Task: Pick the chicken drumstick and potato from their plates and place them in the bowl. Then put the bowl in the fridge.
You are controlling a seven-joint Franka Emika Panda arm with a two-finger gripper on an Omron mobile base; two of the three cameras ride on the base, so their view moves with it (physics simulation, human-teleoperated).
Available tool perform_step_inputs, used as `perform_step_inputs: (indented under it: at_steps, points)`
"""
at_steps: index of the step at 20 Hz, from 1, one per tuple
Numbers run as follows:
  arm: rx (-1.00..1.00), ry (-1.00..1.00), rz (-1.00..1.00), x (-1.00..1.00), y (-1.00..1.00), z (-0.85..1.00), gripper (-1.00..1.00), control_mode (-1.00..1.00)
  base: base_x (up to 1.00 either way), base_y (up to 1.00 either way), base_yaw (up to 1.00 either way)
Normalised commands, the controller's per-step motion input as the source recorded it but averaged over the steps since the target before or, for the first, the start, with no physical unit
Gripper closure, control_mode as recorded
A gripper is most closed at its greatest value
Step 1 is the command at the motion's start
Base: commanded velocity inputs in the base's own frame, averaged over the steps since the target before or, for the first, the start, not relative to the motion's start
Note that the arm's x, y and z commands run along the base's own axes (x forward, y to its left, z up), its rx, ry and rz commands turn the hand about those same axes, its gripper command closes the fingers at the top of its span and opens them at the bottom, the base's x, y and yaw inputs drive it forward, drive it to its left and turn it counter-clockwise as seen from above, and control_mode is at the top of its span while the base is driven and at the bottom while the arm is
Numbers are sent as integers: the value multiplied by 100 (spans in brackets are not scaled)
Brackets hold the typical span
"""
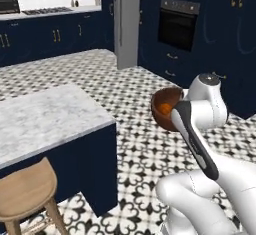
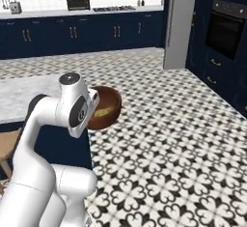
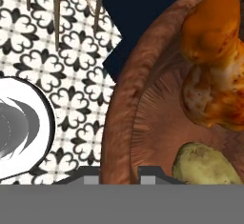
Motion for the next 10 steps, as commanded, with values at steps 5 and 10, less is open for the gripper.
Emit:
perform_step_inputs:
  at_steps: [5,10]
  points:
    - [0,0,0,0,0,0,100,100,50,-100,46]
    - [0,0,0,0,0,0,100,100,44,-100,45]
